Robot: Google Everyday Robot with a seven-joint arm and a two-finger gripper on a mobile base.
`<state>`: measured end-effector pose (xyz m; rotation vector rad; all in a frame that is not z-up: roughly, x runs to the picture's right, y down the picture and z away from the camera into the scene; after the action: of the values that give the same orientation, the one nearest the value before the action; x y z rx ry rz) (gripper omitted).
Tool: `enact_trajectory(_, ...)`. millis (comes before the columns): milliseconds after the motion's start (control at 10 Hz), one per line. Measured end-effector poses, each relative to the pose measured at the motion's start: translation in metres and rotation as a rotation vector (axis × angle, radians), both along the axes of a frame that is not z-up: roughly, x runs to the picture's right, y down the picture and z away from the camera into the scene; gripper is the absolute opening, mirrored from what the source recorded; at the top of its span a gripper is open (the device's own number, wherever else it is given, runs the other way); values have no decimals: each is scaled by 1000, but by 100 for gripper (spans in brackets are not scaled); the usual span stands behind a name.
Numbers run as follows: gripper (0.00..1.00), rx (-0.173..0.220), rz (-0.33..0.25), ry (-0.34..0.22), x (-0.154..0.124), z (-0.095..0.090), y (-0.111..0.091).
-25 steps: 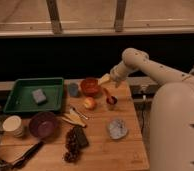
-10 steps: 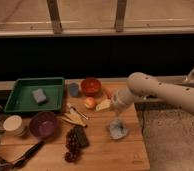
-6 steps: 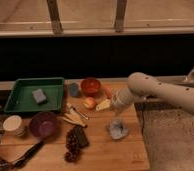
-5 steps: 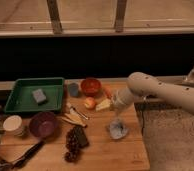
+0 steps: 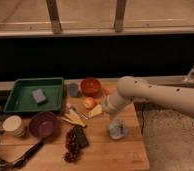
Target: Wipe tray with eraser
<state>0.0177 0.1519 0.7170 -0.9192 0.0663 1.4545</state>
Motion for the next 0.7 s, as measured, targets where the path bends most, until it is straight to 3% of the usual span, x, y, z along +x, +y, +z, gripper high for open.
enact_trajectory(200,71,14,-26,-46,-17,-16,16)
enact_trajectory(400,71,26,-67,-123,-53,-20,27)
enact_trajectory(500,71,27,-76,-142,-63,-21,28)
enact_trajectory(700,71,27,-71,-132,-58,-20,28)
